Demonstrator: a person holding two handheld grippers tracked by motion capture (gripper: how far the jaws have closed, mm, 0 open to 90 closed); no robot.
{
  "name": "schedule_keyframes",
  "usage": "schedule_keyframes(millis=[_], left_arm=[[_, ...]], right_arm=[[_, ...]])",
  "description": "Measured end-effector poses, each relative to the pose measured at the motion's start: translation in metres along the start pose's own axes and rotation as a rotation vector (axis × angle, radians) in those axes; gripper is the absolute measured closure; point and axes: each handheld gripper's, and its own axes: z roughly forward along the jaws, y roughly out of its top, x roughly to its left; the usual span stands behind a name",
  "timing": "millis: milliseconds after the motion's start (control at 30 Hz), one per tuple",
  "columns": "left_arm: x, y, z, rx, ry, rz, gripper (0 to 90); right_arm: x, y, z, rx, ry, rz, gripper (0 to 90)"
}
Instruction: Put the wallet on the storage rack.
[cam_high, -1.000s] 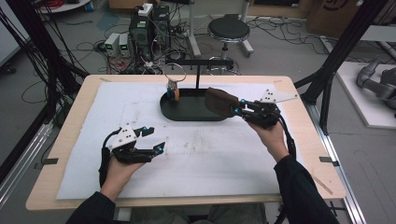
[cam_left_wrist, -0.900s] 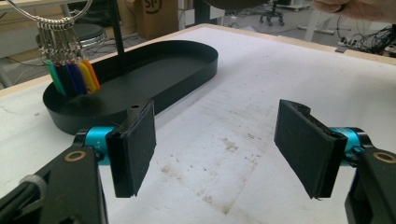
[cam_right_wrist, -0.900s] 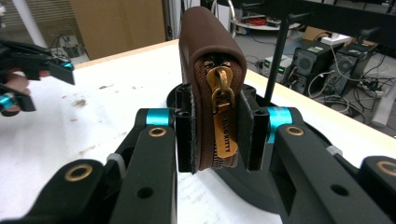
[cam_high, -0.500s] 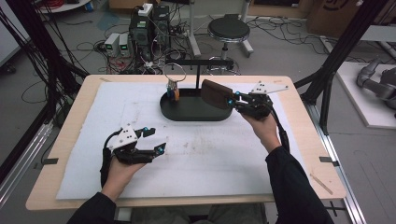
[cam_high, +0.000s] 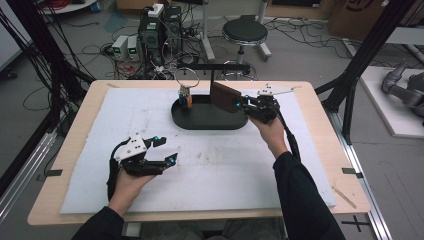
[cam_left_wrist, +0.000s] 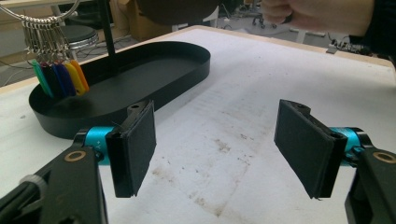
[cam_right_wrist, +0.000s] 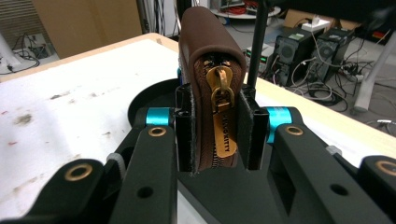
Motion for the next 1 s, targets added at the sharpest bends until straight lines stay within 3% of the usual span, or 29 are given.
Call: schedule_keyframes(millis=[233,467,700,1000], left_arm=[[0.001,0.000,-0.002,-0.014,-0.002,-0.008,29.4],[0.001,0.000,-0.003,-0.020,-0.005,-0.009,29.5],[0.000,0.000,-0.004,-0.023,-0.012,-0.005,29.4],[-0.001,-0.001,-0.004,-0.029,-0.018,-0.010,28.7]], right_arm=[[0.000,-0.009,0.029,0.023,-0.011,0.015,72.9],[-0.001,-0.024,0.054,0.065,-0.065,0.027,73.1],[0.001,-0.033,0.070,0.068,-0.119,0.034,73.2],[0.004,-0.043,0.082,0.051,-0.137,0.026,73.1]])
